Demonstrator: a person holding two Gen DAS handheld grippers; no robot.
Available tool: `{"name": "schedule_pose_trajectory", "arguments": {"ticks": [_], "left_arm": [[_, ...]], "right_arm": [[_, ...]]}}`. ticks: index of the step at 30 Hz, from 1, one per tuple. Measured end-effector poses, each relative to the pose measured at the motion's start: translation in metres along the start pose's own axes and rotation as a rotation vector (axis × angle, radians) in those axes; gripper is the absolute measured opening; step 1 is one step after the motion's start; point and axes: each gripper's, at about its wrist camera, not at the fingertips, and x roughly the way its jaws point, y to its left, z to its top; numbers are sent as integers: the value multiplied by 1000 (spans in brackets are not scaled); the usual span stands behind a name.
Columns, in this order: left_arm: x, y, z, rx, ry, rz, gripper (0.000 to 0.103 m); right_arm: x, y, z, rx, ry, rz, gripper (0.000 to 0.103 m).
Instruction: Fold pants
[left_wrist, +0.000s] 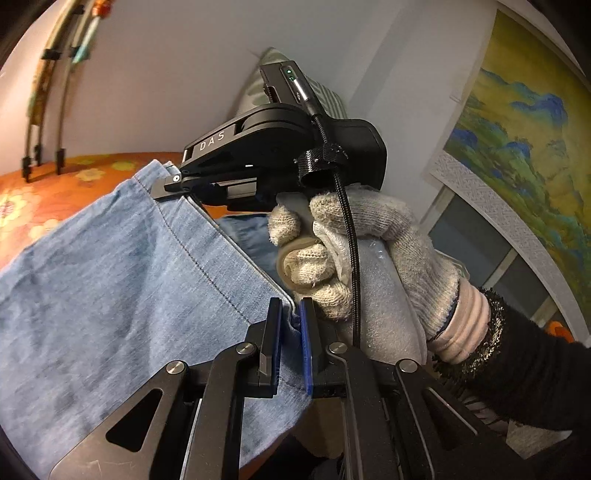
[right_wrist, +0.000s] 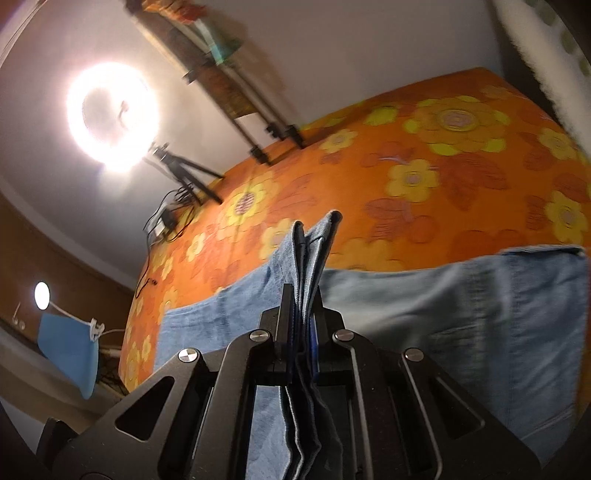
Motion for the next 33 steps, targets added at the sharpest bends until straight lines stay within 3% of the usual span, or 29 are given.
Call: {"name": "schedule_pose_trajectory", "arguments": {"ticks": [11,18,33], "left_arm": [[31,-1,10,10,35,-69,8],[40,-4,12,3,53,-81,8],[58,-12,12,-26,90,-52,9]], "right_arm": [[-40,-74,10,92,-58,-48,7],[-45,-111,16,129,-55,-59,7],[-21,-124,18,92,2,-117,7]]}}
